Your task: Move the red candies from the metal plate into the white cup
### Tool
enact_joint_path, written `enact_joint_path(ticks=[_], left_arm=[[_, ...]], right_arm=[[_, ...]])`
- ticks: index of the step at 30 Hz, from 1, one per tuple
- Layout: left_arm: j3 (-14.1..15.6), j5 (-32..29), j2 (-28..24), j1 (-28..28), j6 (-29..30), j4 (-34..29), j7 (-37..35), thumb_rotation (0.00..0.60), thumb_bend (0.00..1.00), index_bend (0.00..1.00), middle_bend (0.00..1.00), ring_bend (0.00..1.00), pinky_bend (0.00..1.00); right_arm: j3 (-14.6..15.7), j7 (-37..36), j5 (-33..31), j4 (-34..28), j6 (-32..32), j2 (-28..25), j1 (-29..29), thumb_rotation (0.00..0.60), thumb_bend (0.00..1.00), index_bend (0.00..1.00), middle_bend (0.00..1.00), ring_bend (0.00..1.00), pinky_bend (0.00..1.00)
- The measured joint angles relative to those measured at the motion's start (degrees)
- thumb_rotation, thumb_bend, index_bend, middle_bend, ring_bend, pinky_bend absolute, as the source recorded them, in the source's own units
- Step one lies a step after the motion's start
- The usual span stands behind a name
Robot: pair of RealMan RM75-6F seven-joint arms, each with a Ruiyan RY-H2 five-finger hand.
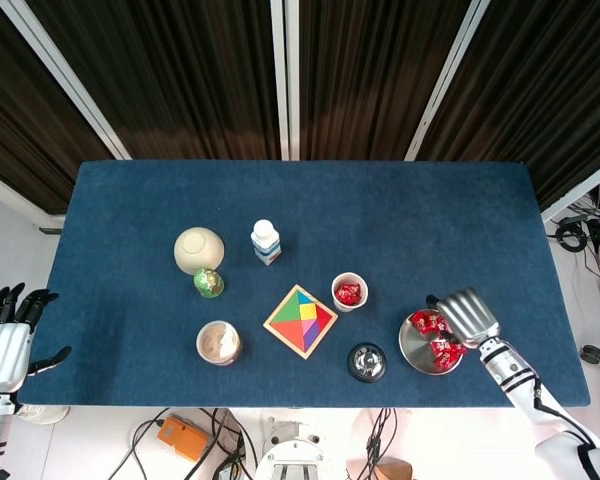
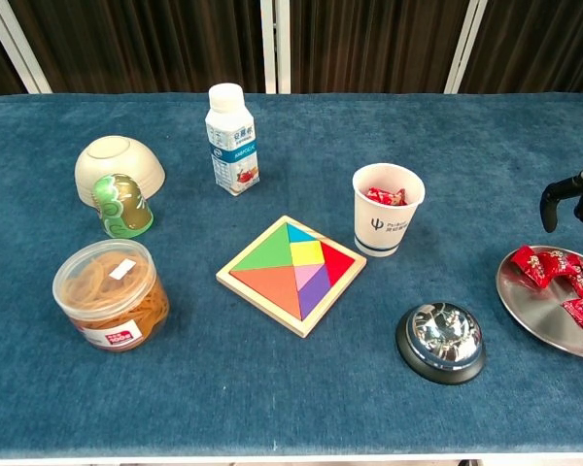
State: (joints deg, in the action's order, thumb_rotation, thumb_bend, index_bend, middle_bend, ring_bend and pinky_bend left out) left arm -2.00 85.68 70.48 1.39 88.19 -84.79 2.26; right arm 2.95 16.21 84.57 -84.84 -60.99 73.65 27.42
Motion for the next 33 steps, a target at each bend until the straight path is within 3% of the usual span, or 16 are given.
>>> enact_joint_path(ticks=[18,33], left_arm=[[0.06,-0.13,0.10,-0.03,-0.14,0.12,0.05,0.600,0.02,0.21,0.17,0.00,0.00],[0.08,-0.30,0.35,-0.19,-0.04,0.74,-0.28,0.600,0.02,0.21,0.17,0.00,0.00]], right_arm=[[-0.78,0.65,-1.46,1.90,3.38,1.76,0.64,0.600,0.34,0.51,0.86,1.00,1.00],[-1.25,1.16,-2.11,2.48,4.95,2.59,1.22,0.600,0.47,0.59,0.86,1.00,1.00]])
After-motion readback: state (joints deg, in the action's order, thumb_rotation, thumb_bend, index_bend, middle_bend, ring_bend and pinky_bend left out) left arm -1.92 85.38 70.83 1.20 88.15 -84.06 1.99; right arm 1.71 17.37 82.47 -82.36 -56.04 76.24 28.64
